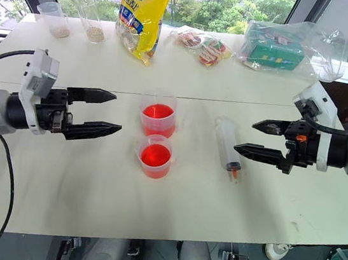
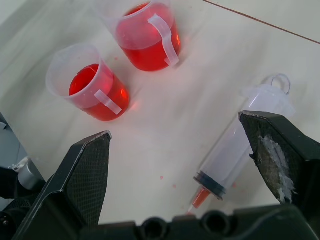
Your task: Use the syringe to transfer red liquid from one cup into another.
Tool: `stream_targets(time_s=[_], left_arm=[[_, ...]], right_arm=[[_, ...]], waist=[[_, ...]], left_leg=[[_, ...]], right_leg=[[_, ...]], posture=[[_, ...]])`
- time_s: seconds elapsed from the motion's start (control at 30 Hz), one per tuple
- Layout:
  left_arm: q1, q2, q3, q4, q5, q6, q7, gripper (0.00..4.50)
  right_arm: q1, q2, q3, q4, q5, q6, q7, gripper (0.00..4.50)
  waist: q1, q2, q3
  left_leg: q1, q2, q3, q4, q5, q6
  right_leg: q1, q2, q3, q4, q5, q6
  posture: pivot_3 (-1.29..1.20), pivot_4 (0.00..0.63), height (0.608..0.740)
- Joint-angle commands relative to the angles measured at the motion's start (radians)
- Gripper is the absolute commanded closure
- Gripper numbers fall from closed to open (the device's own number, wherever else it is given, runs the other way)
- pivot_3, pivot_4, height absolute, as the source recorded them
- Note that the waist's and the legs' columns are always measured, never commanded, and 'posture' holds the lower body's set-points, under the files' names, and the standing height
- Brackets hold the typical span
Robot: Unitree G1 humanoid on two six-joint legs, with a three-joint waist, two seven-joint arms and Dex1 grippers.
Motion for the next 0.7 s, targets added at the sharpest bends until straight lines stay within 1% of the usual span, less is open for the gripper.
stream_targets(time_s=[0.03,0.17,0.4,0.53,0.6,0.7], left_arm=[[-0.012,-0.006,0.008,-0.014,-0.012,-0.016,0.000,0.00],[-0.014,-0.018,0.009,-0.017,-0.022,-0.020,0.002,0.00],[-0.042,-0.053,-0.026,-0.003,0.011,-0.040,0.014,0.00],[-0.065,-0.057,-0.052,0.013,0.023,-0.050,-0.002,0.00],[-0.074,-0.060,-0.059,0.021,0.027,-0.053,-0.005,0.00],[-0.083,-0.076,-0.078,0.028,0.038,-0.064,-0.011,0.00]], right_arm=[[0.009,-0.026,-0.028,-0.005,-0.003,-0.013,0.008,0.04],[0.008,-0.029,-0.024,-0.001,-0.009,-0.018,0.005,0.04],[-0.014,-0.019,-0.011,0.014,-0.026,-0.013,-0.033,0.04],[-0.053,-0.014,0.044,0.044,-0.056,0.003,-0.071,0.04],[-0.106,-0.006,0.093,0.071,-0.069,0.029,-0.097,0.04],[-0.230,0.019,0.198,0.134,-0.100,0.105,-0.144,0.04]], waist=[[0.000,0.000,0.000],[0.000,0.000,0.000],[0.001,0.000,0.000],[0.000,0.000,0.000],[-0.002,0.000,0.000],[-0.004,0.000,0.000]], left_leg=[[0.000,0.000,0.000,0.000,0.000,0.000],[0.000,0.000,0.000,0.000,0.000,0.000],[0.000,0.000,0.000,0.000,0.000,0.000],[0.000,0.000,0.000,0.001,0.000,0.000],[0.000,0.000,0.000,0.000,0.000,0.000],[0.000,0.000,0.000,0.000,0.000,0.000]], right_leg=[[0.000,0.000,0.000,0.000,0.000,0.000],[0.000,0.000,0.000,0.000,0.000,0.000],[0.000,0.000,0.000,0.000,0.000,0.000],[0.000,0.000,0.000,0.000,0.000,0.000],[0.000,0.000,0.000,0.000,0.000,0.000],[0.000,0.000,0.001,0.001,0.000,0.000]], posture=[[0.00,0.150,0.740],[0.00,0.150,0.740],[0.00,0.150,0.740],[0.00,0.150,0.740],[0.00,0.150,0.740],[0.00,0.150,0.740]])
